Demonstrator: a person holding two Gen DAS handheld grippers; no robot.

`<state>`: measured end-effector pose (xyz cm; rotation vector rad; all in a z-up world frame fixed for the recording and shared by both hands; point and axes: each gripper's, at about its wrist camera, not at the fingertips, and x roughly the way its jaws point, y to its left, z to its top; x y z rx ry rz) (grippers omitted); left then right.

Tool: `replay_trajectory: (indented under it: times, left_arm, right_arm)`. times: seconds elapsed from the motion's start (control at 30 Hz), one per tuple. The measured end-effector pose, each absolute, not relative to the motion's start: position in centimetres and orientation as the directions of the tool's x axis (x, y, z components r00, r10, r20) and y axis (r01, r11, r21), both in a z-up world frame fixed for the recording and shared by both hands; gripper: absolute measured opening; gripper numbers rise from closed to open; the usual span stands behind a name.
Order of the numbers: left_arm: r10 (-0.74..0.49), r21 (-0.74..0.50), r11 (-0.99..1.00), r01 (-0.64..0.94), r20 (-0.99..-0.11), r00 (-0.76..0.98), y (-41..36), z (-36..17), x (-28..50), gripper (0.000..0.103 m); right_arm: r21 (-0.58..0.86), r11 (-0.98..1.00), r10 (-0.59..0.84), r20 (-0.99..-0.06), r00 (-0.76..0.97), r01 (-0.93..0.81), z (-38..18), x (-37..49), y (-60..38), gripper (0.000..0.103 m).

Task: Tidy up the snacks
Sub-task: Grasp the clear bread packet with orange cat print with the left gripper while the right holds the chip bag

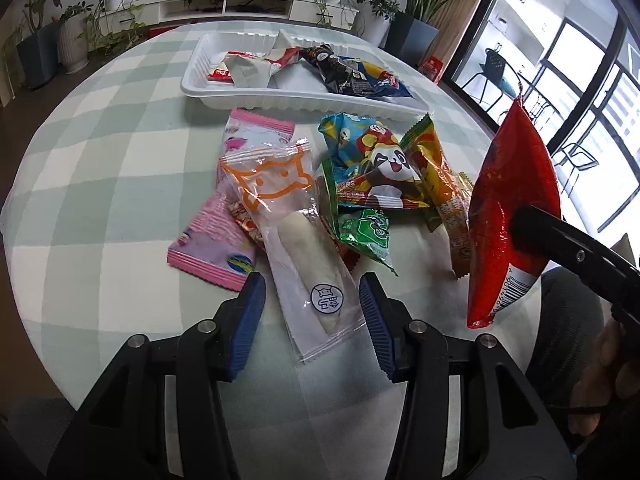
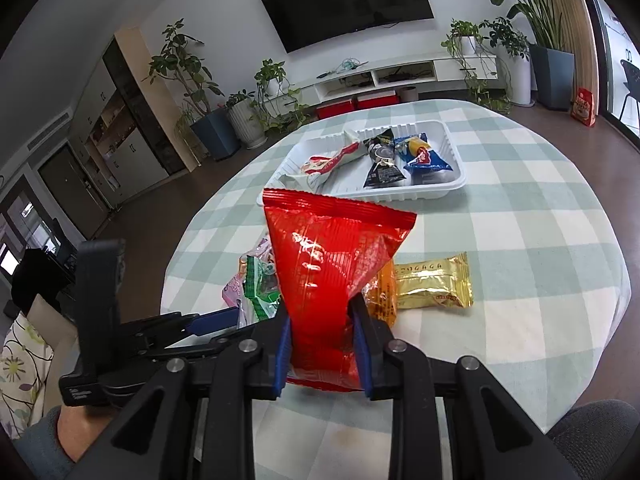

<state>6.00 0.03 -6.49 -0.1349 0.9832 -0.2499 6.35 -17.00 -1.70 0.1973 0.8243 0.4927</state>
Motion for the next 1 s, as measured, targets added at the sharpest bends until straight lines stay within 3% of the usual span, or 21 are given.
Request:
replay_trajectory:
  times: [0.4,0.47,0.57,1.0]
  left_arm:
    - [-0.254,-0.218,0.967,0.132,-0.820,0.513,0.0,-6.6,7.8,0.047]
    - [-0.269,-0.229,0.963,0.140,-0.817,0.511,0.2,-6.6,7.7,0.030]
    - [-0.286,-0.243,0.958,0.151,-0.814,0.505,0.3,-6.6,7.4,0.026]
    - [-0.371,-0.334,0.928,0.168,-0.773,0.515,2.5,-5.8,4.3,0.024]
  right_arm:
    - [0.379,0.857,0.515,-0.643,0.567,-0.349,-2.1,6.2,-17.6,0.029]
    - [0.380,0.858,0.514,-0.642,0.569,-0.346,-2.3,6.1,-17.8,0.029]
    - [0.387,0.858,0.514,-0.643,0.568,-0.338,-2.5,6.1,-18.0,0.029]
    - [0.425,0.851,0.524,-0.635,0.567,-0.310,-2.8,5.9,-19.1,0.029]
